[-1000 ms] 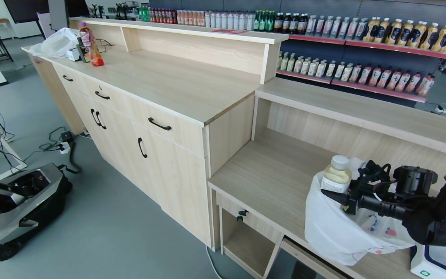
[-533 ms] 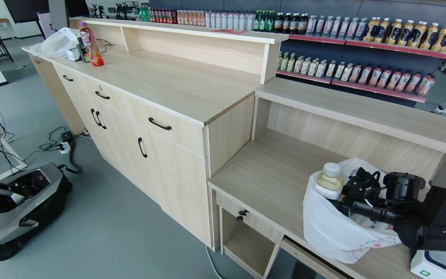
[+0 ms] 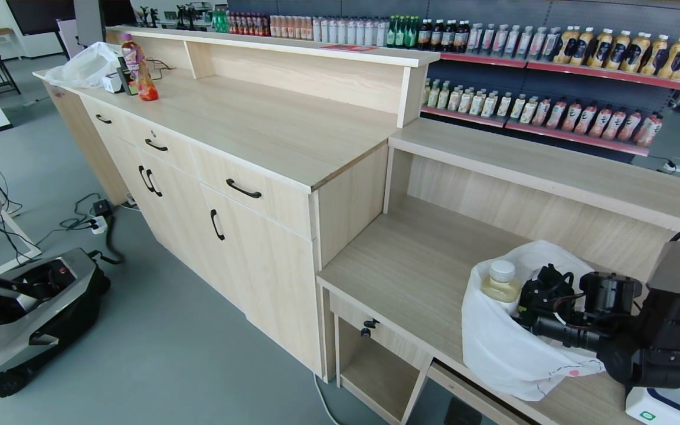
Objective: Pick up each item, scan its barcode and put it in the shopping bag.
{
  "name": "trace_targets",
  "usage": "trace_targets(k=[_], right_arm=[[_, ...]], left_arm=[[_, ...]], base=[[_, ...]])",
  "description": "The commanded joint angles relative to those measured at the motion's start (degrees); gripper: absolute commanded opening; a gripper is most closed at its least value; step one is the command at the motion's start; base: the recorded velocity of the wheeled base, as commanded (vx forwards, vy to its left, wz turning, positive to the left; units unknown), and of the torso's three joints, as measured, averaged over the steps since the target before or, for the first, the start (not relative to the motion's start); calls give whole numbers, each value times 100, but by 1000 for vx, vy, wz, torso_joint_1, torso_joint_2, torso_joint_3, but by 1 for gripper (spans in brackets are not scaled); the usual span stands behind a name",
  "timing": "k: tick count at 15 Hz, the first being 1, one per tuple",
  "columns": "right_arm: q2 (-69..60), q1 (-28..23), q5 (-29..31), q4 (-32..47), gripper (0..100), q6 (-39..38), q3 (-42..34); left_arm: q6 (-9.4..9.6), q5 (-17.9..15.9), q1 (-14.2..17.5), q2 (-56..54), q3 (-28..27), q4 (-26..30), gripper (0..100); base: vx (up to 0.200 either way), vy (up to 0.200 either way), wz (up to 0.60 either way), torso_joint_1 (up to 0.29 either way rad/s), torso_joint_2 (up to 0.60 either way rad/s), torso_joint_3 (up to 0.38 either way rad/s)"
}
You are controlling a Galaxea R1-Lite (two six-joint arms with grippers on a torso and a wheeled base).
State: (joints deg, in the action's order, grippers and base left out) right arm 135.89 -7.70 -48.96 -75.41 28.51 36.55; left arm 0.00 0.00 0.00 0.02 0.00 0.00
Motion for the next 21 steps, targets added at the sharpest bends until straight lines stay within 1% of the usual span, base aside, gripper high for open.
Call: trace_targets(k=[1, 11, 21], right_arm=[[52, -29, 0, 53, 0, 67, -25], [61, -328, -17, 316, 0, 163, -34], [228, -346, -17, 299, 0, 234, 72]], left_arm=[[0, 0, 0, -2, 0, 0, 100], [0, 0, 0, -2, 0, 0, 100], [0, 0, 0, -2, 0, 0, 100]], base=[[0, 0, 0, 0, 0, 0], [0, 0, 0, 0, 0, 0], [0, 0, 0, 0, 0, 0]])
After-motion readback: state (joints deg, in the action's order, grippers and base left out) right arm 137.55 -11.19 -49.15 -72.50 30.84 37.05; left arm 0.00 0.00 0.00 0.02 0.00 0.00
